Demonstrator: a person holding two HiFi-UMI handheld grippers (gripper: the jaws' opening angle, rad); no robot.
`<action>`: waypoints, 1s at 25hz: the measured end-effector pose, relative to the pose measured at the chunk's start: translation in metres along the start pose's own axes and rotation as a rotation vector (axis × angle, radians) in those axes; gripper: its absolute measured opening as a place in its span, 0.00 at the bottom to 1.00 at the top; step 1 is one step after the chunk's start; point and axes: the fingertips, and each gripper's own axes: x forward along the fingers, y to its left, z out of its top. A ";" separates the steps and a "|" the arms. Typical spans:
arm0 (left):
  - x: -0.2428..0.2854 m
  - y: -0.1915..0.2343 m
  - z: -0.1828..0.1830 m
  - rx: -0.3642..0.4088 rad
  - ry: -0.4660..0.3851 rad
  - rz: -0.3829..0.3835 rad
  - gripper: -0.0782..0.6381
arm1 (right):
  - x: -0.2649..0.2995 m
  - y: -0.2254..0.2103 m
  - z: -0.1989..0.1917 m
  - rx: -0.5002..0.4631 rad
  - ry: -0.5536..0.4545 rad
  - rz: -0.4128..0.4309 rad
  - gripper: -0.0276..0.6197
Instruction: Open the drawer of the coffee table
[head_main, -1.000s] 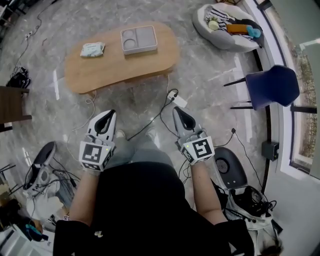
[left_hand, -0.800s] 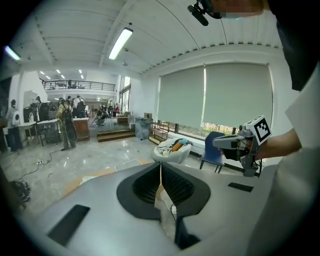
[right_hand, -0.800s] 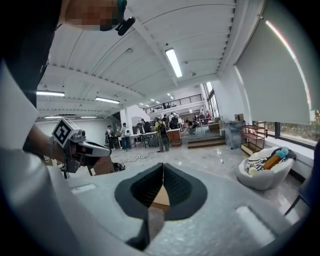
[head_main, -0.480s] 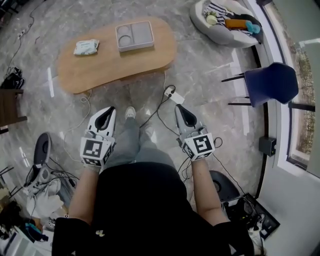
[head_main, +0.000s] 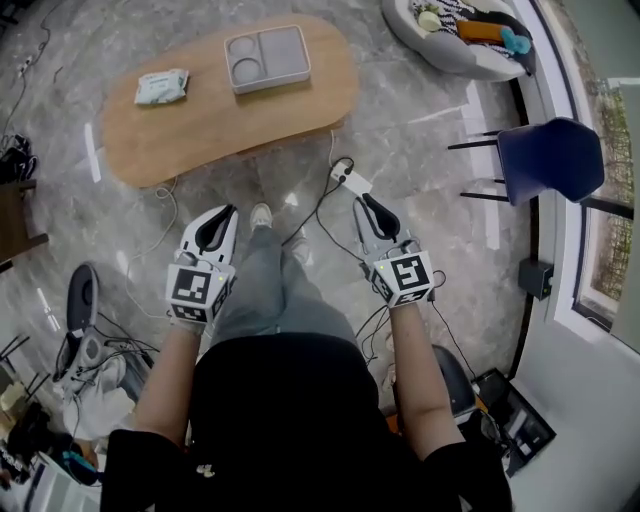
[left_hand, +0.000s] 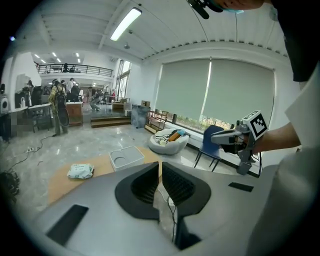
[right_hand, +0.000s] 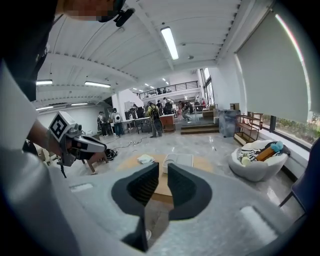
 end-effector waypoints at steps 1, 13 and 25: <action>0.007 0.004 -0.003 -0.002 0.011 0.001 0.14 | 0.007 -0.004 -0.003 0.001 0.011 -0.003 0.13; 0.079 0.057 -0.085 -0.048 0.131 0.012 0.32 | 0.078 -0.054 -0.068 0.001 0.144 -0.015 0.26; 0.160 0.092 -0.177 -0.032 0.212 0.015 0.46 | 0.148 -0.098 -0.158 -0.007 0.258 -0.017 0.44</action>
